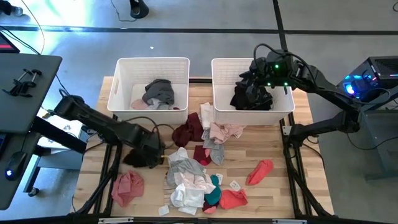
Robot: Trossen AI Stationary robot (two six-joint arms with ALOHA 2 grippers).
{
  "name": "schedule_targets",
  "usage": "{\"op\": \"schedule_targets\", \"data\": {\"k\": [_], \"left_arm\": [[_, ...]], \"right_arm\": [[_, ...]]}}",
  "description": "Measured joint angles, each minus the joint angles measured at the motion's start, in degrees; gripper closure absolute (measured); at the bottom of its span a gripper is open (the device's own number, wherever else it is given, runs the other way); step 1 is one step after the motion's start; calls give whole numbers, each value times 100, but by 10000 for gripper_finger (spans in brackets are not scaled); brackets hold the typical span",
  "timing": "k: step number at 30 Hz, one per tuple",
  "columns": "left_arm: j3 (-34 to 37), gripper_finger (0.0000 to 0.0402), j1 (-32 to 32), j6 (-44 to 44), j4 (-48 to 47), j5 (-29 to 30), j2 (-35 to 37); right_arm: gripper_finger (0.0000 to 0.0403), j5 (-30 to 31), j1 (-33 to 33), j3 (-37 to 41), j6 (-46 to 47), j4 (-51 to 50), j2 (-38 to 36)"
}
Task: Sort clothes
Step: Put the black underwear into the right white laundry bin
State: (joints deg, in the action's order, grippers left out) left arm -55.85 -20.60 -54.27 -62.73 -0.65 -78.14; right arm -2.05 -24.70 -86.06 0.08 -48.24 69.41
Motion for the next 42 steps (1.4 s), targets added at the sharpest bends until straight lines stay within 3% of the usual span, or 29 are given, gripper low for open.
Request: {"op": "schedule_targets", "data": {"k": [4, 8, 12, 16, 21, 26, 31, 33, 38, 42], "left_arm": [[-1267, 395, -2, 398, -656, 581, 4], [-2427, 395, 61, 766, -706, 1805, 6], [-3229, 395, 224, 1429, -25, 3145, 10], [-3481, 395, 486, 2469, 1184, 3772, 10], [-3482, 394, 835, 3629, 2783, 3749, -67], [-3484, 394, 1103, 4516, 3826, 3734, -194], [-3482, 394, 1391, 4903, 4379, 3572, -356], [-3484, 394, 1503, 4901, 4593, 3357, -422], [-3484, 394, 1666, 4901, 4946, 3115, -613], [-3484, 394, 1764, 4904, 5204, 2933, -789]], "right_arm": [[231, -267, -1, 0, -45, 147, 0], [231, -897, 1, 0, -288, 382, 2], [231, -1588, 84, 0, -1019, 327, 41], [231, -1850, 257, 0, -1383, 513, 110], [223, -1807, 461, 0, -1259, 1008, 209], [183, -1809, 742, 0, -1227, 1377, 298], [139, -1747, 1106, 0, -1204, 1957, 580], [132, -1388, 1211, 0, -1049, 2176, 705], [136, -684, 1354, 0, -678, 2703, 966], [169, -356, 1420, 0, -478, 2949, 1066]]}}
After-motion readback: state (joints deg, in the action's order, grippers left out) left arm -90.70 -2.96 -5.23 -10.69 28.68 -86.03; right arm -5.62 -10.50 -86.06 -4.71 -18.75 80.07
